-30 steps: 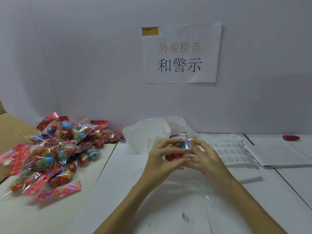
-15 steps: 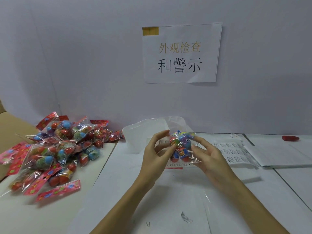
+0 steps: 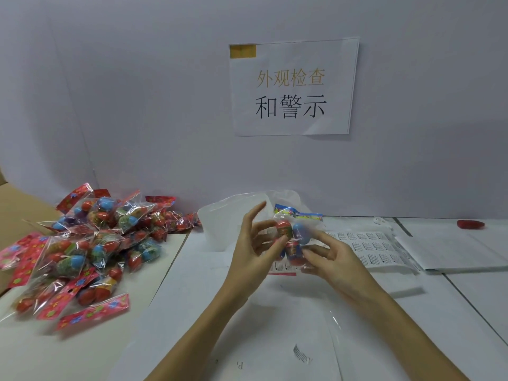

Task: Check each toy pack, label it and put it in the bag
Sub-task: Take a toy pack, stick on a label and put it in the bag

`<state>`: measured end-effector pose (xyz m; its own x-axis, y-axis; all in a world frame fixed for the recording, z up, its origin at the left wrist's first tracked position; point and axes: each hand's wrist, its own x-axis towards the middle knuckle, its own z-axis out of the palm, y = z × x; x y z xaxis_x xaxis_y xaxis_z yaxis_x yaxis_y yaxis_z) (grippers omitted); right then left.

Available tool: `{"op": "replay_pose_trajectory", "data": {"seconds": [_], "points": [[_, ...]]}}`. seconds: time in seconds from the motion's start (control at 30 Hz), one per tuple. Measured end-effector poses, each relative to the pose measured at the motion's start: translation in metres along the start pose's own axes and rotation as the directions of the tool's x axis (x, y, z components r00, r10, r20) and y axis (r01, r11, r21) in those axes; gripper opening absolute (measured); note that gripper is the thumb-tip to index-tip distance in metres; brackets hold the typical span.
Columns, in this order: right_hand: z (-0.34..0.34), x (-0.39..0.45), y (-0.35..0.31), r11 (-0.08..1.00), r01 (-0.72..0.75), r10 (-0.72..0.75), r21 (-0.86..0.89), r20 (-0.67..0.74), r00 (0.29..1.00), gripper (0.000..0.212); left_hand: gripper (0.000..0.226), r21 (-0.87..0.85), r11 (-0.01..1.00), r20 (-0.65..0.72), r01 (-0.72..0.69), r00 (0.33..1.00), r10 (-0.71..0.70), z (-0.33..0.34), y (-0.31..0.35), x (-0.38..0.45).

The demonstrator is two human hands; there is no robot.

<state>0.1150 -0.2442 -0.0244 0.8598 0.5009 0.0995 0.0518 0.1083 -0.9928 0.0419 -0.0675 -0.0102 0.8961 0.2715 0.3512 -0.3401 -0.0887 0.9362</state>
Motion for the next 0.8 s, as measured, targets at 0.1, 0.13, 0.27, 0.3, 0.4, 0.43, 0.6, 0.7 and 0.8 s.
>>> {"op": "replay_pose_trajectory", "data": {"seconds": [0.1, 0.13, 0.27, 0.3, 0.4, 0.43, 0.6, 0.7, 0.8], "points": [[0.001, 0.0, -0.001, 0.998, 0.055, -0.055, 0.012, 0.016, 0.998, 0.033, 0.066, -0.053, 0.999, 0.161, 0.014, 0.987, -0.006, -0.003, -0.001, 0.0], [0.003, 0.0, 0.0, 0.997, 0.056, -0.057, 0.056, 0.024, 0.998, 0.032, 0.051, -0.036, 0.999, 0.152, -0.011, 0.988, 0.017, -0.004, -0.002, 0.001], [0.006, 0.001, 0.004, 0.997, 0.083, -0.083, -0.001, -0.03, 0.996, 0.033, 0.024, 0.241, 0.959, -0.167, -0.146, 0.968, 0.189, -0.013, -0.005, 0.007], [0.005, 0.0, 0.005, 0.985, 0.122, -0.127, -0.121, -0.034, 0.991, 0.035, 0.026, 0.349, 0.921, -0.212, -0.175, 0.942, 0.26, -0.018, -0.005, 0.009], [0.003, -0.005, 0.008, 0.812, 0.195, -0.203, -0.55, 0.048, 0.978, 0.05, 0.023, 0.574, 0.792, -0.256, -0.206, 0.874, 0.413, -0.029, -0.009, 0.014], [0.002, -0.006, 0.009, 0.753, 0.195, -0.186, -0.628, 0.081, 0.979, 0.052, 0.02, 0.597, 0.781, -0.273, -0.185, 0.868, 0.414, -0.03, -0.009, 0.014], [0.002, -0.006, 0.018, 0.644, 0.161, -0.078, -0.747, 0.146, 0.986, 0.05, 0.042, 0.778, 0.62, -0.251, -0.106, 0.851, 0.461, -0.038, -0.014, 0.013], [0.002, -0.005, 0.02, 0.636, 0.137, -0.066, -0.76, 0.124, 0.99, 0.048, 0.034, 0.767, 0.638, -0.261, -0.065, 0.877, 0.403, -0.042, -0.014, 0.013], [0.001, -0.005, 0.021, 0.642, 0.123, -0.063, -0.756, 0.108, 0.992, 0.047, 0.032, 0.707, 0.703, -0.233, -0.072, 0.916, 0.328, -0.042, -0.018, 0.014]]}}
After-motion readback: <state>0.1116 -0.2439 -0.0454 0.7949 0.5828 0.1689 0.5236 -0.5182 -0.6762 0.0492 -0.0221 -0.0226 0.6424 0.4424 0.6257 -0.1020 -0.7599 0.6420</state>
